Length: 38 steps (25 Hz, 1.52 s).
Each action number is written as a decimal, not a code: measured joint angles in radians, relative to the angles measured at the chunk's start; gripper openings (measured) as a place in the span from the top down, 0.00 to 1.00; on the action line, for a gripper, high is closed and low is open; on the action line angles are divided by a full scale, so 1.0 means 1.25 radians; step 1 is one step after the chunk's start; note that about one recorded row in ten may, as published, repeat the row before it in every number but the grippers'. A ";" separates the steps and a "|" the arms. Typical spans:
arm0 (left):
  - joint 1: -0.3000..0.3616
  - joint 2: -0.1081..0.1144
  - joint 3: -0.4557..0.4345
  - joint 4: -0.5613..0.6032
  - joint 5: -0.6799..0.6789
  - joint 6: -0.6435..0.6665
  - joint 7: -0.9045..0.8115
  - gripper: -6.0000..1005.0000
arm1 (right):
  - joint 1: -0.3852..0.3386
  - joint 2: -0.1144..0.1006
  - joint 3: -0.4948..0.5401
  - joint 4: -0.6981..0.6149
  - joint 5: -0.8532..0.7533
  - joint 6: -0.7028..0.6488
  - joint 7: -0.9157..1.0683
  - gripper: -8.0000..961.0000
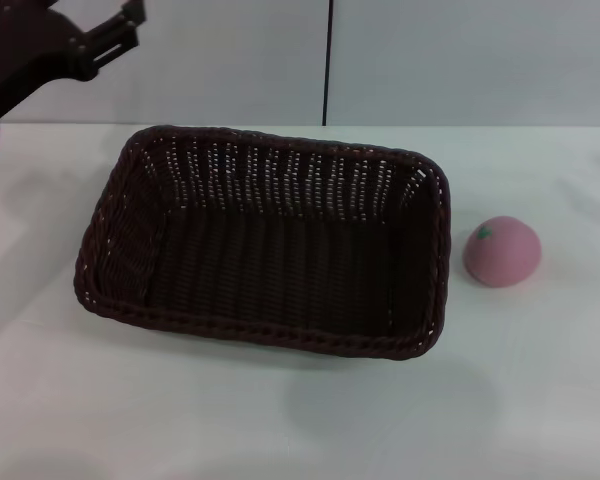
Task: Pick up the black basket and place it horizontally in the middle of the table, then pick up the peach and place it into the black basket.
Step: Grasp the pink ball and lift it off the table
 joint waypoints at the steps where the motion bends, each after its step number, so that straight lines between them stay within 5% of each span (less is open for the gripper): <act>1: 0.011 -0.001 0.000 -0.037 -0.072 0.030 0.058 0.20 | 0.020 -0.005 -0.003 -0.056 -0.072 -0.032 0.071 0.24; 4: 0.021 -0.001 -0.002 -0.142 -0.224 0.114 0.190 0.20 | 0.107 -0.029 -0.038 -0.173 -0.300 -0.147 0.277 0.24; 7: 0.018 0.000 -0.002 -0.254 -0.329 0.202 0.272 0.20 | 0.199 -0.051 -0.087 -0.179 -0.482 -0.247 0.393 0.24; 12: 0.019 0.000 0.001 -0.318 -0.360 0.257 0.319 0.20 | 0.277 -0.034 -0.132 -0.126 -0.611 -0.271 0.433 0.24; 23: 0.023 0.001 0.002 -0.336 -0.364 0.263 0.323 0.20 | 0.322 -0.005 -0.165 0.157 -0.627 -0.038 0.434 0.25; 27: 0.019 0.004 -0.003 -0.339 -0.365 0.263 0.324 0.20 | 0.317 0.010 -0.172 0.193 -0.609 0.026 0.411 0.26; 34: 0.012 0.003 -0.003 -0.346 -0.367 0.262 0.322 0.20 | 0.315 0.011 -0.176 0.209 -0.580 0.046 0.398 0.27; 38: 0.006 0.001 -0.003 -0.365 -0.368 0.263 0.322 0.20 | 0.313 0.011 -0.174 0.206 -0.565 0.044 0.398 0.51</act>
